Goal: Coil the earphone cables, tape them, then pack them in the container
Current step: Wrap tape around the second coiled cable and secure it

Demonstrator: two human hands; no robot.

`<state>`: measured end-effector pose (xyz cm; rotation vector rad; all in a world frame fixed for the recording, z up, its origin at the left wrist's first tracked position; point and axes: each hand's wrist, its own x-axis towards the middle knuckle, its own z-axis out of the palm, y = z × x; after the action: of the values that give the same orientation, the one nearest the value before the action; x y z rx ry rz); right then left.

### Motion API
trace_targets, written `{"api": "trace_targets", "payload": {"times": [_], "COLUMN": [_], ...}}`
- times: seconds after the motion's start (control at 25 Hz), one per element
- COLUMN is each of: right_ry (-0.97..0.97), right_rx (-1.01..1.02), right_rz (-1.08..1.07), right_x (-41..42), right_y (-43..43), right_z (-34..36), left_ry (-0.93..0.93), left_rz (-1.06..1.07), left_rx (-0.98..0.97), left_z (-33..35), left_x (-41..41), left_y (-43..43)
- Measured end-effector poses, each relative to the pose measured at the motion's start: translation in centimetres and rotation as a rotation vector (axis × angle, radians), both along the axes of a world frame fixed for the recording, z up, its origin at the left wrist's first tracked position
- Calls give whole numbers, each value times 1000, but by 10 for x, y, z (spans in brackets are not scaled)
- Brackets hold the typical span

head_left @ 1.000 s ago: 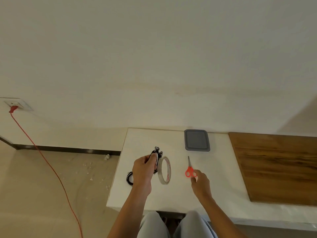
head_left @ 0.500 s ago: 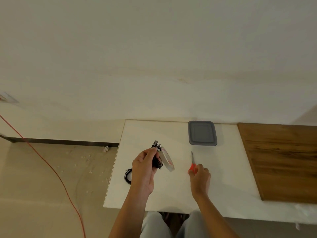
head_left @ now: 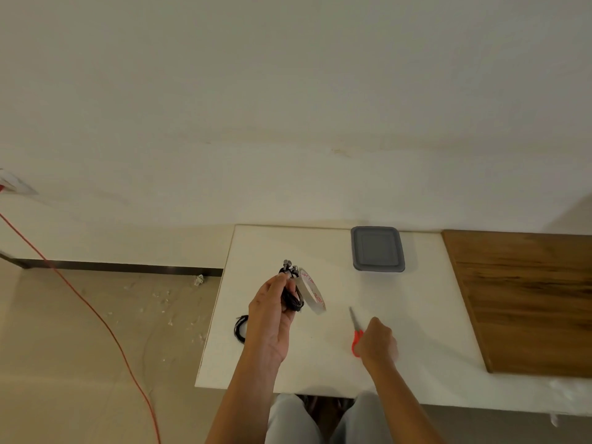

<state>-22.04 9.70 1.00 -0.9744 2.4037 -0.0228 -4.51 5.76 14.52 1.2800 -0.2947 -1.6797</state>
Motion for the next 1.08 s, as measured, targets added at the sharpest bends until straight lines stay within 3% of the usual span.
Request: {"api": "trace_targets", "payload": {"times": [0.16, 0.32, 0.6, 0.72, 0.8, 1.08], "right_ry": [186, 121, -810, -1445, -1695, -1657], "right_rx": [-37, -93, -466, -445, -354, -183], "right_rz": [235, 295, -102, -169, -160, -232], "right_x": [8, 7, -11, 3, 18, 46], "right_y": [6, 19, 34, 45, 48, 32], "right_z": [-4, -8, 59, 106, 129, 148], "left_ry": [44, 64, 91, 3, -5, -18], "left_rz": [14, 30, 58, 35, 26, -76], "left_rx": [20, 48, 70, 26, 9, -47], "left_z": [2, 2, -2, -1, 2, 11], "left_x": [0, 0, 3, 2, 0, -3], "left_y": [-1, -1, -2, -1, -1, 5]}}
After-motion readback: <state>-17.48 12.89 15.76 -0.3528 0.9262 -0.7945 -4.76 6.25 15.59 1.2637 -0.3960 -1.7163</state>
